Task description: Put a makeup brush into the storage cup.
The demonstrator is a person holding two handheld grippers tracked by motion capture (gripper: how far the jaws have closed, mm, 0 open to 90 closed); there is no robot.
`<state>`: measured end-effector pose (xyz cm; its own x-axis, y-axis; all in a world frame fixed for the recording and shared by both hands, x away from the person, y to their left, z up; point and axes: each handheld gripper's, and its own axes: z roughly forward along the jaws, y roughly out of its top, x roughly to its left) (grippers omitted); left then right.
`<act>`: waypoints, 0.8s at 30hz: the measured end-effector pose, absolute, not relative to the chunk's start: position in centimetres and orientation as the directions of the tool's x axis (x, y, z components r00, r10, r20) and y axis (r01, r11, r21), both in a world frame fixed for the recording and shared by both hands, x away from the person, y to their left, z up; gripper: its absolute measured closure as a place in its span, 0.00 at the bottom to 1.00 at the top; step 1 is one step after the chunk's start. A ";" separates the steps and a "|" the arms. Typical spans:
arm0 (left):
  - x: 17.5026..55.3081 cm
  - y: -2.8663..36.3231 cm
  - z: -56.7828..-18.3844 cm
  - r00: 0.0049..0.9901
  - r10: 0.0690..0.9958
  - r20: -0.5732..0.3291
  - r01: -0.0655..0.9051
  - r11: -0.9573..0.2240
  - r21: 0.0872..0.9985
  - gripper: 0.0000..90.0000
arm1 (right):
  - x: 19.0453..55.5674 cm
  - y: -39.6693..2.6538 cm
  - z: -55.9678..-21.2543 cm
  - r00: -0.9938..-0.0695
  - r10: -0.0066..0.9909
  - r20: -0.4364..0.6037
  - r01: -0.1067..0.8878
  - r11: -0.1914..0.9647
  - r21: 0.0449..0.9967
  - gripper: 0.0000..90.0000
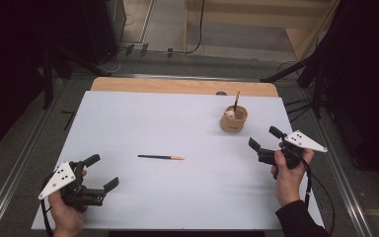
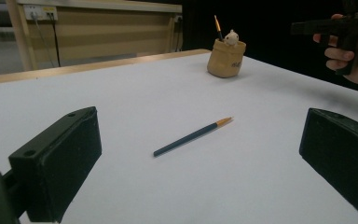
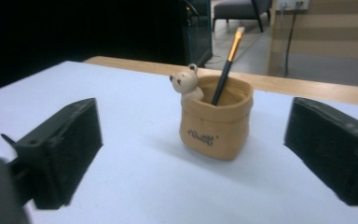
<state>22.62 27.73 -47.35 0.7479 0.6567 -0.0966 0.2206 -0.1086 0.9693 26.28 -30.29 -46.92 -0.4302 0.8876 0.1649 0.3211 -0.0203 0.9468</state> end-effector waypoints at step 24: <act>22.6 28.7 -47.0 0.737 0.669 -0.092 0.205 -0.092 0.974 0.00 | 20.1 -32.0 -48.3 -0.442 0.887 0.136 0.282 -0.007 0.959 0.00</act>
<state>22.62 28.68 -47.05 0.7374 0.6692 -0.0920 0.2049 -0.0918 0.9745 20.09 -32.03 -48.29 -0.4419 0.8866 0.1363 0.2823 -0.0068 0.9593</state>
